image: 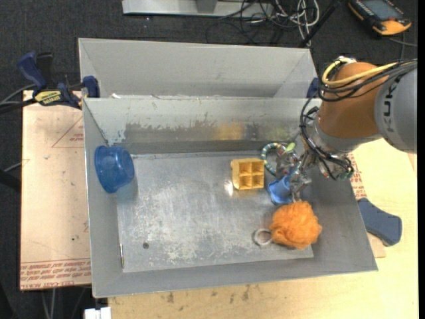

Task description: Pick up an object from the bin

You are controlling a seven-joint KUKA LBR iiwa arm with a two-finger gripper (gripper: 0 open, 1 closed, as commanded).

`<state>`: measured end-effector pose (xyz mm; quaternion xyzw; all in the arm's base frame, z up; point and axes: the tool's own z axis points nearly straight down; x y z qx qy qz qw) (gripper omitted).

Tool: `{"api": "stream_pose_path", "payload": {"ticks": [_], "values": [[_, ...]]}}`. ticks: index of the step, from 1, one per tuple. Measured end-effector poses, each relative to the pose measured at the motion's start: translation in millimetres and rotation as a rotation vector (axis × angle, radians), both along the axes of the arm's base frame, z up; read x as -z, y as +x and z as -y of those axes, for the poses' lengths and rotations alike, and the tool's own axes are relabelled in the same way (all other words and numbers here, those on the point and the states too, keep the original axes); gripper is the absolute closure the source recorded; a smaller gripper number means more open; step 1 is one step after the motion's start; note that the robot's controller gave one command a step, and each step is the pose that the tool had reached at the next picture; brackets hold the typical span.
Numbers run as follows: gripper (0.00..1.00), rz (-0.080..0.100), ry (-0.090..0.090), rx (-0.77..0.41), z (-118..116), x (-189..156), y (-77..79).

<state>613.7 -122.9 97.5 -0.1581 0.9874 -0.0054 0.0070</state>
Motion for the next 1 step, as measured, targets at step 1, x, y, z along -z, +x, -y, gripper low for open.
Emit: {"api": "stream_pose_path", "payload": {"ticks": [1], "values": [[1.0, 0.0, 0.0, 0.0, 0.0, 0.0, 0.0]]}}
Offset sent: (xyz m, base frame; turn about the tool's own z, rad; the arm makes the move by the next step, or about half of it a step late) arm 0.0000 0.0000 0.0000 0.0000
